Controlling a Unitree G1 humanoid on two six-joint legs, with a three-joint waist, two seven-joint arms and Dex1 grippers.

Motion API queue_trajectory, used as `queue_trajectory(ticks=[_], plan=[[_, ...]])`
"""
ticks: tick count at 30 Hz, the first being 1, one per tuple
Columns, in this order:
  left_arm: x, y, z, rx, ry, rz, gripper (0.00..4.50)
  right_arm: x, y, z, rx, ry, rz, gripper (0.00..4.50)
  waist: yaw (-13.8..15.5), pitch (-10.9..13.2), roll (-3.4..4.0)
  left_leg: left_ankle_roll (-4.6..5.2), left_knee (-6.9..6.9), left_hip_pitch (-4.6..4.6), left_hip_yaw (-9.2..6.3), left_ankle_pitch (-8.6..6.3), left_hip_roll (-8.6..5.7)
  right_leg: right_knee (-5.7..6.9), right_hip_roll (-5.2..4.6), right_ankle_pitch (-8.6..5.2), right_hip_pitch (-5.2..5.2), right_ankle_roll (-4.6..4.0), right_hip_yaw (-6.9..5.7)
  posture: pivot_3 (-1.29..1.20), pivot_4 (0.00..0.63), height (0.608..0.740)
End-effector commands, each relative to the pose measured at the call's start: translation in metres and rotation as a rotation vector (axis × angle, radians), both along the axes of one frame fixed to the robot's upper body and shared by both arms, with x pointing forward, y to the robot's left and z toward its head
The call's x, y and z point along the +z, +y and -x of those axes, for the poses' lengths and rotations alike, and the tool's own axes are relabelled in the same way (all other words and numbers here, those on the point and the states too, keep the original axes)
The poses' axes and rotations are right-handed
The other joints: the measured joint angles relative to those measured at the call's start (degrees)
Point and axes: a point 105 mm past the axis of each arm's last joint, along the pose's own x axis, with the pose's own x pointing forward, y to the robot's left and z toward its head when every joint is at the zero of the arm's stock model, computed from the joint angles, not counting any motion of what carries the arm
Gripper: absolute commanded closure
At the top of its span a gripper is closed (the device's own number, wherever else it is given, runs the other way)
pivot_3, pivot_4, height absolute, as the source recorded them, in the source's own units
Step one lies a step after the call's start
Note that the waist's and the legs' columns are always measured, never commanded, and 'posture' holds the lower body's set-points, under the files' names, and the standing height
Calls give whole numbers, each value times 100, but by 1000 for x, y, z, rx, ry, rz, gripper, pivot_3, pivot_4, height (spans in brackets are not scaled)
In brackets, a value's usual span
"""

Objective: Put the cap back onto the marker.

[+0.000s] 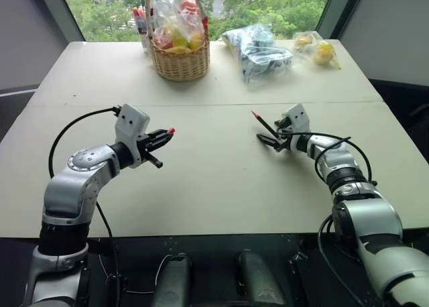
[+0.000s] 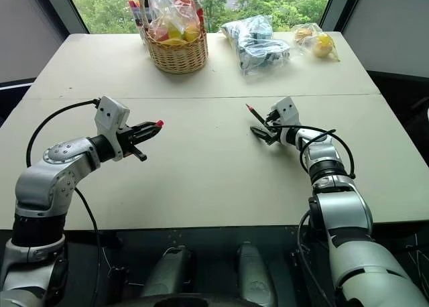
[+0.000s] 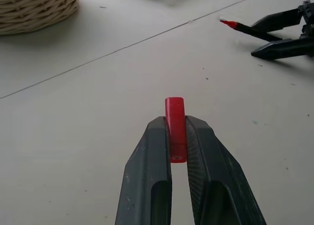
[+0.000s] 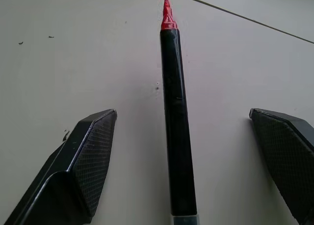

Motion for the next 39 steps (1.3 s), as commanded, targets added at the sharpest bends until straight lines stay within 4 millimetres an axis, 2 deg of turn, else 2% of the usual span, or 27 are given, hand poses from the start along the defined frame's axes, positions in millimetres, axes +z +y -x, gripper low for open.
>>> queue_trajectory(ticks=[1,4,8,17,20,23,30,39], plan=[[15,1,2,0,-64,-3,4500,-8,-7,5,15,44,38,868,0,0,0,0,0,0,0,0,0,0,0,0,0,0,0,0,150,740],[15,0,1,0,-68,-3,4500,-5,-7,5,31,30,66,2311,5,0,0,0,1,1,0,0,0,0,0,0,2,0,0,0,150,740],[15,-2,-1,-4,-72,0,4500,4,-4,4,66,3,92,4458,10,0,0,-1,2,1,0,0,-1,0,-1,0,3,1,0,0,150,740],[15,-7,-4,-19,-88,-2,4500,26,3,6,167,-73,210,4458,3,1,2,-1,1,0,1,0,-2,0,-1,0,-1,0,0,0,150,740],[14,-9,-7,-50,-96,-14,4500,45,12,13,283,-166,338,4458,2,2,3,-1,0,-2,2,0,-2,0,-1,0,-5,0,1,0,150,740],[12,-16,-7,-133,-109,-25,4500,62,24,26,401,-227,404,4458,5,3,5,-1,-1,-4,3,0,-2,1,-1,0,-9,0,0,0,150,740],[-6,-34,2,-430,-115,-125,4500,85,50,49,550,-265,412,4458,17,3,5,-1,-1,-4,6,0,0,1,0,0,-10,0,1,0,150,740],[-9,-40,-12,-587,-186,-228,4500,91,67,70,672,-250,449,4458,37,3,5,0,1,-6,8,0,-2,0,0,0,-10,0,-1,0,150,740]])
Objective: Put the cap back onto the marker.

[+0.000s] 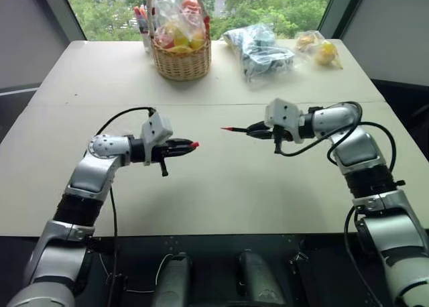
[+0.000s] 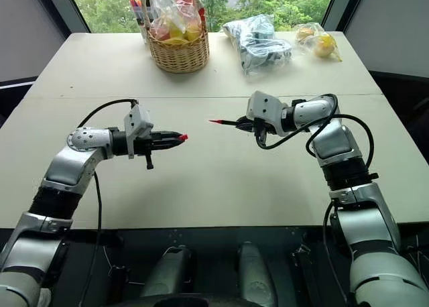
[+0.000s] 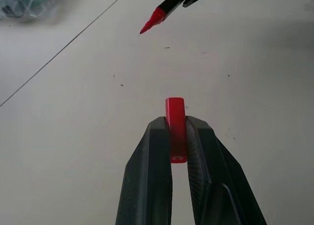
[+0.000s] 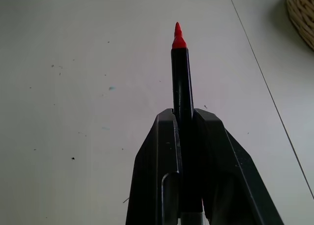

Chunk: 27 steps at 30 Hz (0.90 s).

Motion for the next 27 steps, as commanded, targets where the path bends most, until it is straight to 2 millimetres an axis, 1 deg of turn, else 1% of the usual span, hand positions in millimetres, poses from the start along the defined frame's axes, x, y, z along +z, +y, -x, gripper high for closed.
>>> queue_trajectory(ticks=[1,7,12,27], plan=[[11,-3,-4,-50,-80,-12,4500,14,6,8,41,-34,-2,4458,-1,0,0,0,0,0,0,0,0,0,0,0,0,0,0,0,150,740],[23,-9,-9,-80,-164,-3,4500,13,11,17,67,-19,2,4458,-7,0,0,0,0,0,0,0,1,2,1,0,-2,0,0,0,150,740],[28,-14,-9,-101,-195,0,4500,12,15,19,74,-11,-7,4458,-3,0,0,1,0,-1,0,0,1,2,0,0,-2,1,1,0,150,740],[25,-22,-2,-130,-177,11,4500,18,26,21,100,-11,-37,4458,-6,0,0,0,0,-1,-1,0,1,3,1,0,-2,1,0,0,150,740]])
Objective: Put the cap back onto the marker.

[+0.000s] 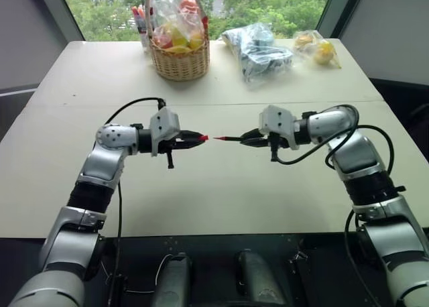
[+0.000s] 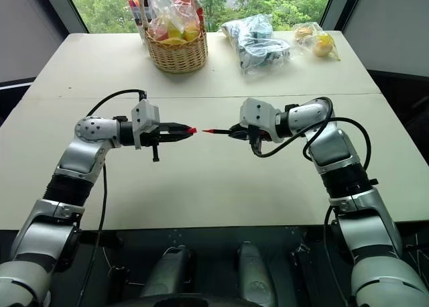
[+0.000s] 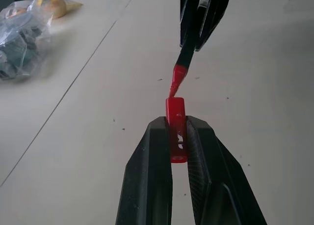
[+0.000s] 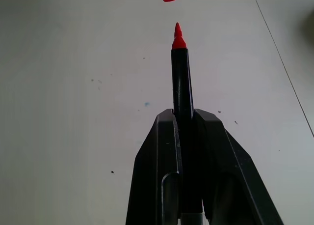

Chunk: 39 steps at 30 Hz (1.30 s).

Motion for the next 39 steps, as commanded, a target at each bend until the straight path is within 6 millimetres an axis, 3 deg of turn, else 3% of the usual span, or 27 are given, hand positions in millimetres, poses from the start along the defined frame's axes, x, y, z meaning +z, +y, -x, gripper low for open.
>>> queue_trajectory(ticks=[1,39], plan=[[8,-4,3,-20,-31,5,4500,21,10,5,43,-63,-33,4458,0,0,0,0,0,0,0,0,0,0,0,0,0,0,0,0,150,740],[6,-4,5,-31,-33,-26,4500,17,6,11,58,-44,15,4458,1,0,0,0,0,0,0,0,0,1,0,0,0,0,0,0,150,740]])
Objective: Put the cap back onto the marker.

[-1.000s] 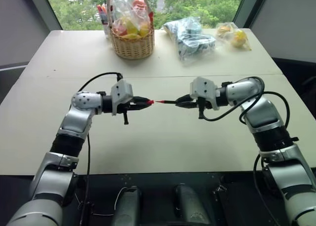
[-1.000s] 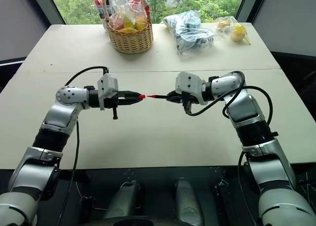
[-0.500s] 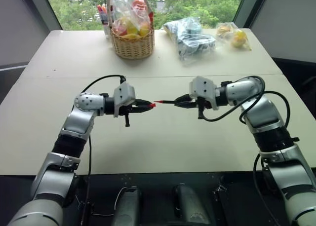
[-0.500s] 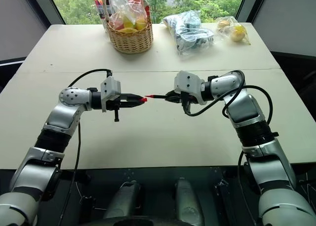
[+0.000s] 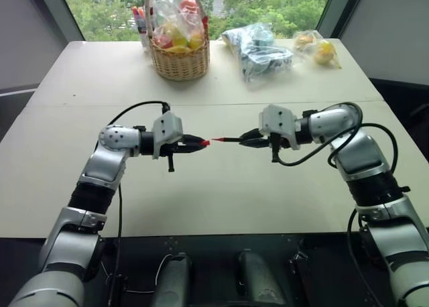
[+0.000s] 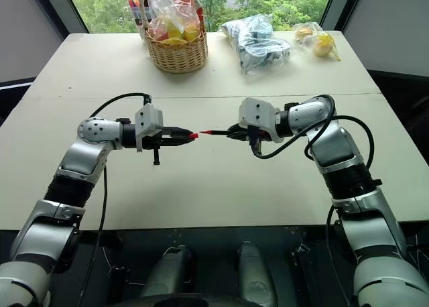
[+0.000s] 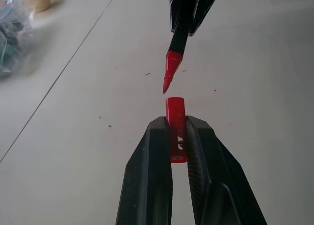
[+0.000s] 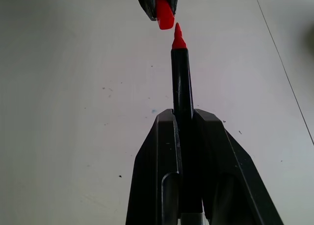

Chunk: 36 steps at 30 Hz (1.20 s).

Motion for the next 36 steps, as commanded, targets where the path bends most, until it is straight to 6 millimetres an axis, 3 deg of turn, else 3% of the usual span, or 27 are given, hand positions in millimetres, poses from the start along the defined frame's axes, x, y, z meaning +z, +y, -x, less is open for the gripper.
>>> queue_trajectory(ticks=[1,20,36], plan=[[13,-1,1,-6,-51,16,4500,9,4,4,30,-36,2,4458,0,0,0,0,0,0,0,0,0,0,0,0,0,0,0,0,150,740],[10,-9,8,-49,-36,18,4500,10,16,9,61,-33,-17,4458,1,0,0,0,0,0,0,0,0,0,0,0,0,0,0,0,150,740],[5,-15,9,-101,-29,-13,4500,7,36,27,162,-23,3,4458,1,0,0,0,1,0,-1,0,0,1,0,0,0,0,0,0,150,740]])
